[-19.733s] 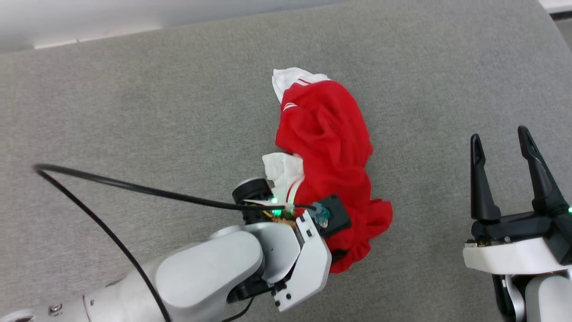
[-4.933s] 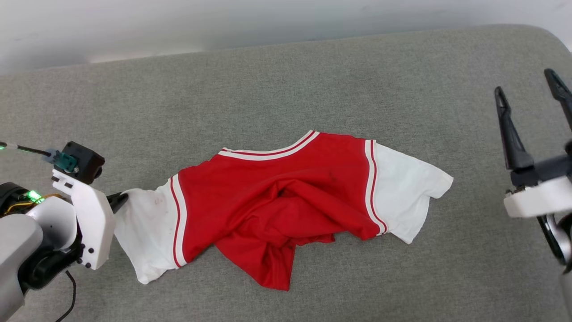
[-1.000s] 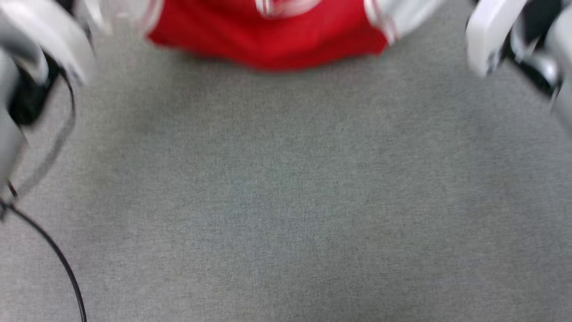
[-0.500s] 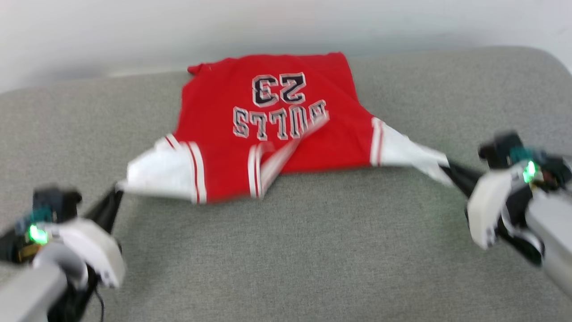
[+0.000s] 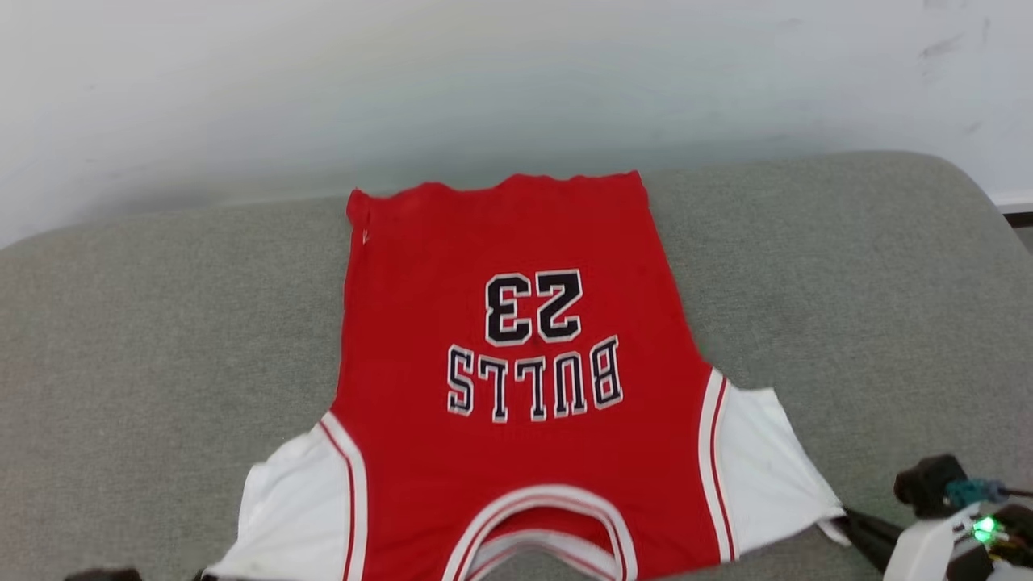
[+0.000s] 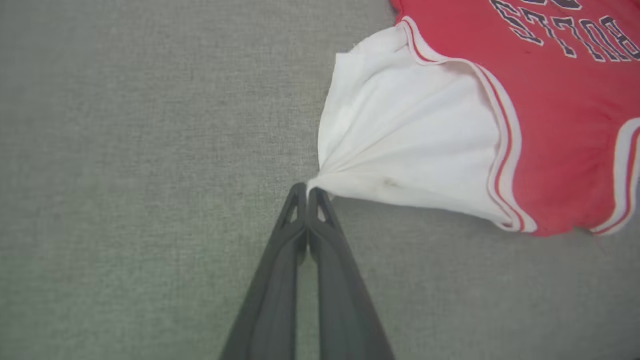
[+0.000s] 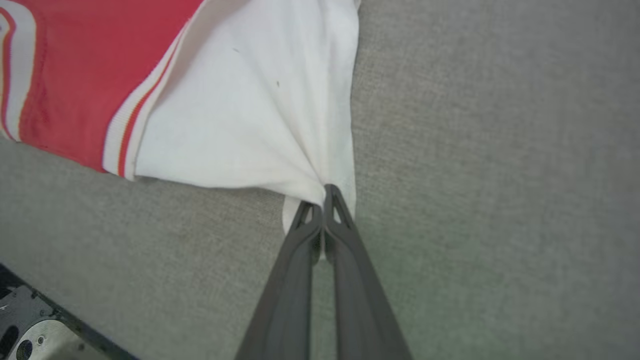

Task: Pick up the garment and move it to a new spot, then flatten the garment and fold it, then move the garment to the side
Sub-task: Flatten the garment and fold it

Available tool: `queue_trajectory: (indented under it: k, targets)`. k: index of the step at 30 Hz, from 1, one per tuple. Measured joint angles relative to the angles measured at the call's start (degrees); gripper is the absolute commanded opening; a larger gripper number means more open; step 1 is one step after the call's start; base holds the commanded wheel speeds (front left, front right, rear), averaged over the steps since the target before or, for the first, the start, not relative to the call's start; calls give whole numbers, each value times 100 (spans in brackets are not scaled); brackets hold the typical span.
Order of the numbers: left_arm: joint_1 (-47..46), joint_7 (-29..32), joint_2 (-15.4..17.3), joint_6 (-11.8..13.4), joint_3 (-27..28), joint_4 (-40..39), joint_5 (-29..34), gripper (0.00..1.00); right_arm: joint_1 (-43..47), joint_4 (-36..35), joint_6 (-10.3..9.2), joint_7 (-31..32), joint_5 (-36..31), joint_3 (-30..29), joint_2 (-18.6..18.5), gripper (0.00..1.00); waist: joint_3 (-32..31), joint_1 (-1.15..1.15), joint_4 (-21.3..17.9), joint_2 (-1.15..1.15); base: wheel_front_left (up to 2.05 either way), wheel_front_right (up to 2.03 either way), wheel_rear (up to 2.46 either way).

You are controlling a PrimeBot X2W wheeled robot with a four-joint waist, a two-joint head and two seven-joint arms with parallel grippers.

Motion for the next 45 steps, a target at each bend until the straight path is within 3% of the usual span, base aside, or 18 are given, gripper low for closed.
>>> queue_trajectory:
  k: [3, 9, 10, 11, 12, 16, 21, 26, 33, 39, 45]
  targets:
    - [797, -7, -88, 113, 399, -233, 171, 0, 547, -438, 1, 258, -26, -223, -253, 0, -113, 0, -9, 0, 0, 0, 0]
    - [1093, -7, -223, 201, 726, -449, 410, 0, 831, -868, 1, 689, -205, -703, -383, 0, -93, 0, 2, 0, 0, 0, 0]
    - [1099, -7, -257, 225, 767, -488, 467, 0, 816, -921, 1, 769, -255, -820, -382, 5, -74, 0, -4, 0, 0, 0, 0]
    - [1099, -7, -285, 235, 787, -533, 512, 0, 795, -1006, 0, 875, -285, -932, -382, 47, -56, 1, -6, 0, 0, 0, 0]
    - [1099, -7, -293, 244, 792, -575, 586, 0, 773, -1098, 1, 900, -342, -1070, -379, 100, -36, 1, -5, 0, 0, 0, 0]
    - [1015, -7, -307, 335, 846, -778, 832, 0, 449, -1534, 0, 1158, -611, -1716, -499, 100, 87, 1, 20, 0, 0, 0, 0]
    - [799, -7, -319, 485, 889, -1102, 1081, 0, -281, -2079, -1, 1437, -886, -2944, -734, 100, 365, 1, 95, 0, 0, 0, 0]
    - [393, 22, -288, 598, 894, -1455, 1363, 0, -1277, -2477, -1, 2145, -1036, -3843, -686, 100, 804, 2, 228, 0, 0, 0, 0]
    - [-108, 87, -241, 750, 897, -1939, 1705, 0, -2992, -2507, 0, 3933, -1204, -3739, -476, 100, 1588, 3, 489, 0, 0, 0, 0]
    - [-522, 125, -324, 770, 802, -2150, 1989, 0, -4326, -1969, -1, 5926, -1046, -3058, -352, 100, 2256, 3, 808, 0, 0, 0, 0]
    - [-948, 130, -478, 693, 677, -2230, 2208, 0, -5217, -1193, -1, 7592, -1072, -3007, -65, 100, 2799, 4, 1218, 0, 0, 0, 0]
